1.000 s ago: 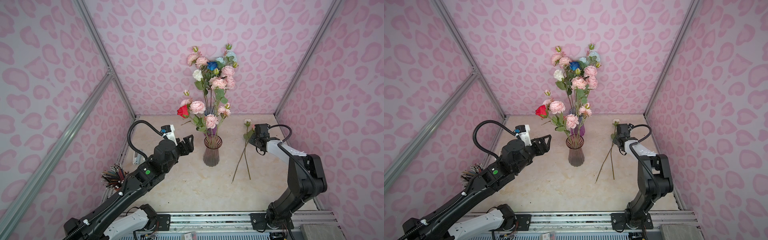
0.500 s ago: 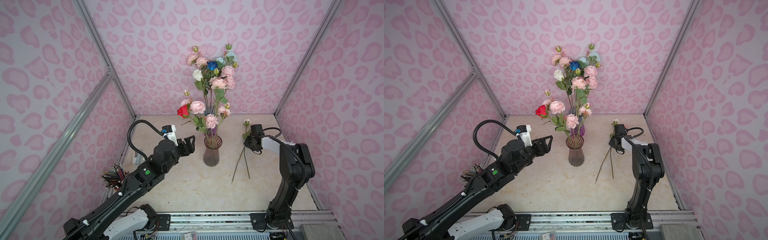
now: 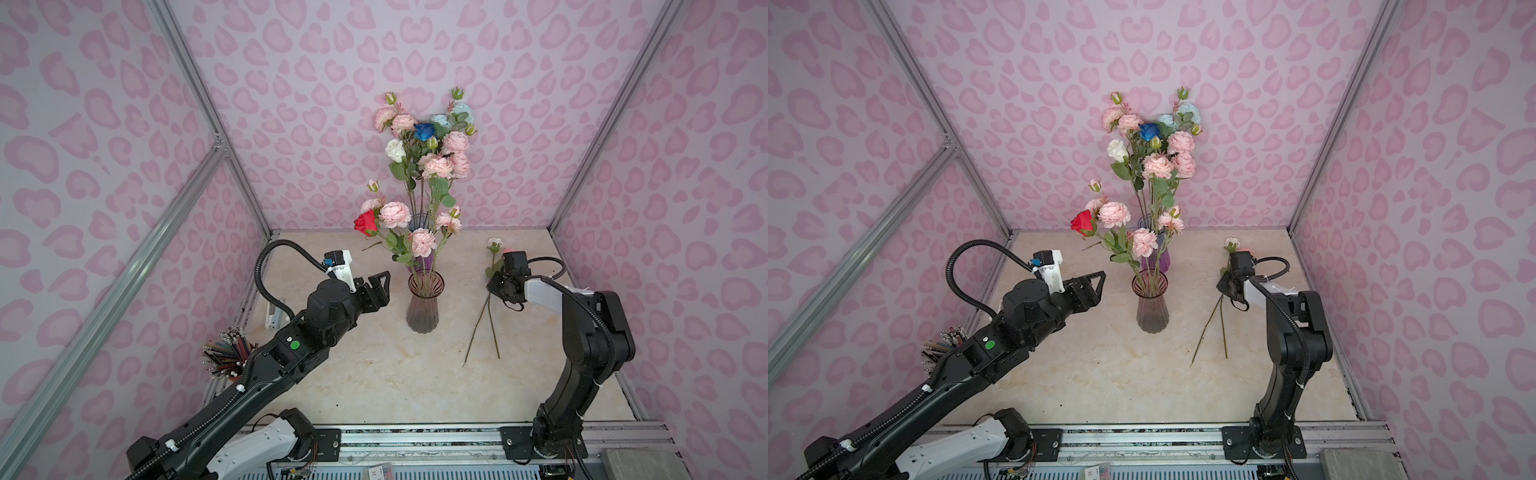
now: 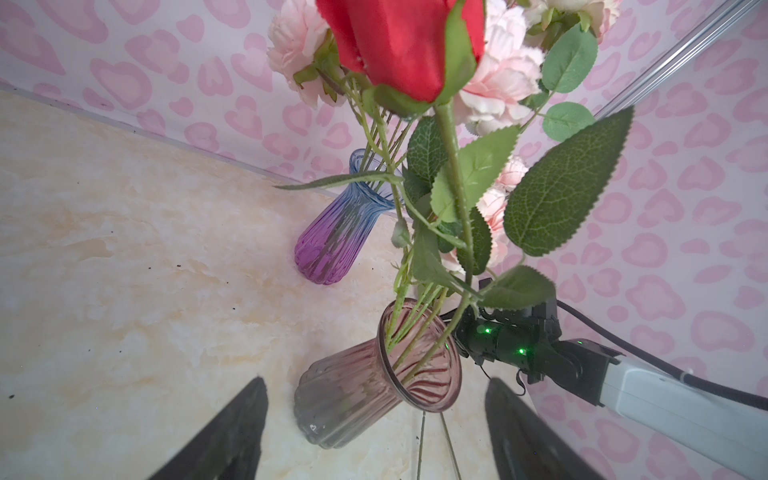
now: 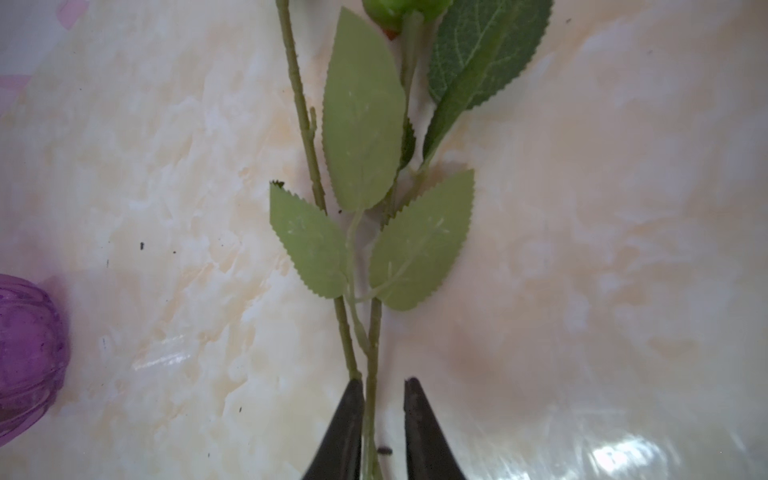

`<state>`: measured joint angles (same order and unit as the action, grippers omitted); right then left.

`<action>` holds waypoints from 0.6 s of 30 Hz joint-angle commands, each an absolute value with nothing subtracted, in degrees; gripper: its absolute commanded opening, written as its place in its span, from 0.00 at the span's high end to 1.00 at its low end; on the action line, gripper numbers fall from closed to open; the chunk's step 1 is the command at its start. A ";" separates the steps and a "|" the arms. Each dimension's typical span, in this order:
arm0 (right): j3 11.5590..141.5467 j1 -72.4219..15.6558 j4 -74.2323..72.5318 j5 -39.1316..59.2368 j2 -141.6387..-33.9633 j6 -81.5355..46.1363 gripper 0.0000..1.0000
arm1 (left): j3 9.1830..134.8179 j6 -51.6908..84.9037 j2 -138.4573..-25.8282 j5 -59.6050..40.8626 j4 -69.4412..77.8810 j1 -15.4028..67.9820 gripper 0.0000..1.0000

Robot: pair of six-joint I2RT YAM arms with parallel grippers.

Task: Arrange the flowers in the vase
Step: 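Close the right gripper on the rose bud stems while the left gripper holds the vase, then lift the pink and white rose buds upward with the right gripper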

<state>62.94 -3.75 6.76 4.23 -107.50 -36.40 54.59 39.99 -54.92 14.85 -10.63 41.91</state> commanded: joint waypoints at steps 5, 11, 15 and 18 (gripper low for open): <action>64.30 -3.88 6.16 5.16 -110.11 -37.09 0.85 | 54.93 39.95 -54.56 15.34 -9.56 41.89 0.17; 63.55 -3.70 5.64 5.05 -108.99 -37.27 0.96 | 54.93 39.91 -54.44 15.43 -9.58 41.89 0.17; 62.64 -3.60 4.79 5.30 -107.82 -37.01 1.00 | 54.93 39.81 -54.24 15.54 -9.58 41.88 0.16; 61.69 -3.59 3.99 5.57 -106.13 -37.25 1.00 | 54.93 39.73 -54.17 15.73 -9.63 41.91 0.17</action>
